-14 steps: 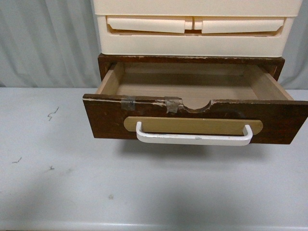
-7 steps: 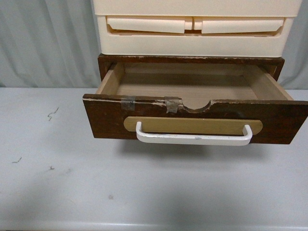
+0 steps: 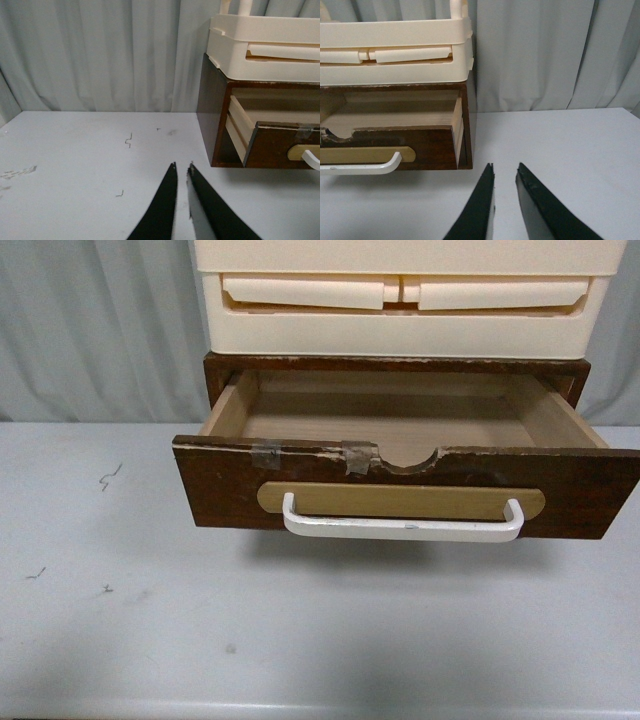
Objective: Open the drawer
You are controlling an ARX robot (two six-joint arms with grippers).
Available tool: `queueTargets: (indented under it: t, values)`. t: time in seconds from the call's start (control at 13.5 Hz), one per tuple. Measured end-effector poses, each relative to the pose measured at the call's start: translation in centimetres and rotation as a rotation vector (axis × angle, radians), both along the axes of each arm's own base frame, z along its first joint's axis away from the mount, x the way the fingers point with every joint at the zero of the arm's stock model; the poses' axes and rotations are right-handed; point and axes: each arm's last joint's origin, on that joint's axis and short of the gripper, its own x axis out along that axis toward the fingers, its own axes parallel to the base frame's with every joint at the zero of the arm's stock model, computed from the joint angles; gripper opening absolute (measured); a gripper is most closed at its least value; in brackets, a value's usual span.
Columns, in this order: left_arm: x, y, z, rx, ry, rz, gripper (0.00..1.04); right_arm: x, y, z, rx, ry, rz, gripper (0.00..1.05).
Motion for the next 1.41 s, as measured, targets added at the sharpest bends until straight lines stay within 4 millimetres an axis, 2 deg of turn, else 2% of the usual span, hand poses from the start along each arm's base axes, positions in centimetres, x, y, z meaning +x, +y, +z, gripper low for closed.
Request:
queueTargets:
  t: [0.52,0.59,0.67,1.41]
  values:
    - [0.0,0.0,0.0,0.0,0.0,0.0,0.94,0.0,0.0,0.0,0.0,0.0,0.0,0.93]
    - [0.0,0.0,0.0,0.001,0.0,0.0,1.0,0.0,0.0,0.0,0.0,0.0,0.0,1.0]
    - [0.0,0.0,0.0,0.001,0.0,0.0,0.97,0.0,0.0,0.0,0.0,0.0,0.0,0.97]
    - [0.0,0.0,0.0,0.001,0.0,0.0,0.98,0.0,0.0,0.0,0.0,0.0,0.0,0.98]
